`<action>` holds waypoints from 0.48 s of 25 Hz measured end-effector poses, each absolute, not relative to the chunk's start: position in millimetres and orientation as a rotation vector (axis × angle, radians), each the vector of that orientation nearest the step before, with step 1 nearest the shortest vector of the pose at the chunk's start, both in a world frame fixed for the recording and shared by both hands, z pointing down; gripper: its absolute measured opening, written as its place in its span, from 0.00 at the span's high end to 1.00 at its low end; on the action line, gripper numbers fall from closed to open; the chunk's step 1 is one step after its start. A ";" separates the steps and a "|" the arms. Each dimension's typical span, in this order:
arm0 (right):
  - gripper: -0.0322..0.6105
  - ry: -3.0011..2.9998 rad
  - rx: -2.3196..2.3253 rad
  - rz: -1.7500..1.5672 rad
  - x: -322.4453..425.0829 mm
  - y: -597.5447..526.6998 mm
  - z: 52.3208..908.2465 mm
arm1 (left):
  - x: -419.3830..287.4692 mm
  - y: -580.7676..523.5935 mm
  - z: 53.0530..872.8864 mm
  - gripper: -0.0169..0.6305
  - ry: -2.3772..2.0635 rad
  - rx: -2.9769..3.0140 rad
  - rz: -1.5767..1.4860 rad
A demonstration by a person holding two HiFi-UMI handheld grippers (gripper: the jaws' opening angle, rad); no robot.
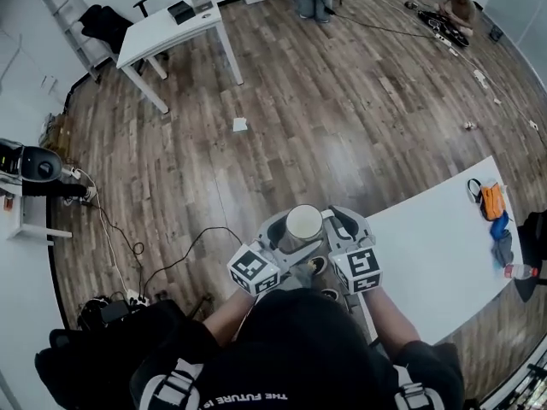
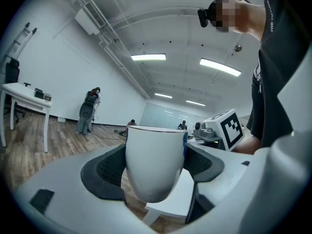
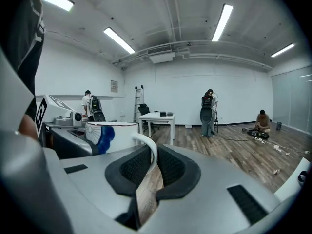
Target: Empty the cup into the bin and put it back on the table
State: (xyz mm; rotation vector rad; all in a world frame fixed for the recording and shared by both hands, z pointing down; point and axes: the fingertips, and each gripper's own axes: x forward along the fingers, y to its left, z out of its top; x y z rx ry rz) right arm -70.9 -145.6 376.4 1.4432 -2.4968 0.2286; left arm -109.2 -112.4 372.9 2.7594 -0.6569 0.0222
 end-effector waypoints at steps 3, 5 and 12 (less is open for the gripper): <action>0.87 -2.491 1.348 0.276 -96.0 -151.8 405.5 | -132.5 -117.3 400.9 0.41 -0.700 2.685 0.040; 0.87 -2.471 1.291 0.322 -109.9 -151.9 424.0 | -145.6 -116.9 418.9 0.41 -0.708 2.602 0.040; 0.87 -2.339 1.146 0.558 -121.5 -164.8 499.2 | -157.4 -131.7 488.2 0.41 -0.679 2.310 0.035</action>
